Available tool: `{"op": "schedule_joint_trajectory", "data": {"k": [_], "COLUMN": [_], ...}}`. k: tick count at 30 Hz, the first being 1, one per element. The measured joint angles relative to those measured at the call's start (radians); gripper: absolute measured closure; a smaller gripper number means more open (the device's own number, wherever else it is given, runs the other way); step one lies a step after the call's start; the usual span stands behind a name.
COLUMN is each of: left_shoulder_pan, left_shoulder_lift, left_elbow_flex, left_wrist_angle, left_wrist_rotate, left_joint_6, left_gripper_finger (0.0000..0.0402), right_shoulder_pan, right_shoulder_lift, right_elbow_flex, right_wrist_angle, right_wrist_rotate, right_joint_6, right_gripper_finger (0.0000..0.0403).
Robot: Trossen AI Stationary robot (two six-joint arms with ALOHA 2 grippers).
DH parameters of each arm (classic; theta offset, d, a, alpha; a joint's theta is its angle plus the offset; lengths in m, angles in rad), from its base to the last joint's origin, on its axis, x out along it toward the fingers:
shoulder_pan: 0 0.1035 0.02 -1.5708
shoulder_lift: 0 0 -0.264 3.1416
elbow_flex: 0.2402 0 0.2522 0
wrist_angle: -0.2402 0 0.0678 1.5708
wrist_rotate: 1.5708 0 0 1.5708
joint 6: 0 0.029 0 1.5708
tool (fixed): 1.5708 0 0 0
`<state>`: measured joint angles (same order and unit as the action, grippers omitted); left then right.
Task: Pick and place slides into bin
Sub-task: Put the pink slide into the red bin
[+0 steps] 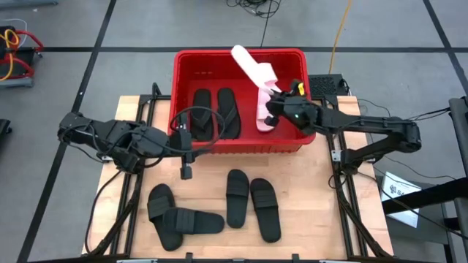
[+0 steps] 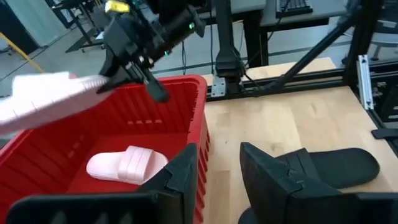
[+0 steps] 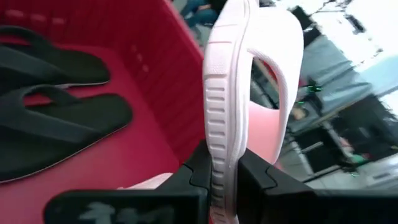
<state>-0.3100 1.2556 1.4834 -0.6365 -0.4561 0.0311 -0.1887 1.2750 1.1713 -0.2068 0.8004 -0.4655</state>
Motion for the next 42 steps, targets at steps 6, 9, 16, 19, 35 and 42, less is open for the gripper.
{"op": "schedule_joint_trajectory", "data": {"k": [6, 9, 16, 19, 35, 42], "left_shoulder_pan": [0.035, 0.052, 0.091, 0.107, 0.150, 0.150], "left_shoulder_lift": [0.000, 0.000, 0.000, 0.000, 0.000, 0.000], "left_elbow_flex": [0.000, 0.000, 0.000, 0.000, 0.000, 0.000], "left_wrist_angle": [0.002, 0.002, 0.004, 0.004, 0.004, 0.004], "left_wrist_rotate": [0.000, 0.000, 0.004, 0.005, 0.011, 0.011], "left_joint_6": [-0.001, -0.003, -0.003, -0.003, 0.012, 0.072], "left_gripper_finger": [0.0284, 0.0284, 0.0284, 0.0284, 0.0284, 0.0284], "right_shoulder_pan": [-0.066, -0.099, -0.171, -0.188, -0.205, -0.205], "right_shoulder_lift": [0.080, 0.113, 0.091, 0.086, 0.083, 0.166], "right_elbow_flex": [0.000, 0.000, 0.014, 0.060, 0.288, 0.235], "right_wrist_angle": [-0.066, -0.109, -0.178, -0.241, -0.417, -0.392], "right_wrist_rotate": [-0.208, -0.222, -0.522, -0.615, -0.523, -0.465], "right_joint_6": [0.179, 0.247, 0.457, 0.529, 0.483, 0.533], "right_gripper_finger": [0.0380, 0.0380, 0.0380, 0.0380, 0.0381, 0.0382]}}
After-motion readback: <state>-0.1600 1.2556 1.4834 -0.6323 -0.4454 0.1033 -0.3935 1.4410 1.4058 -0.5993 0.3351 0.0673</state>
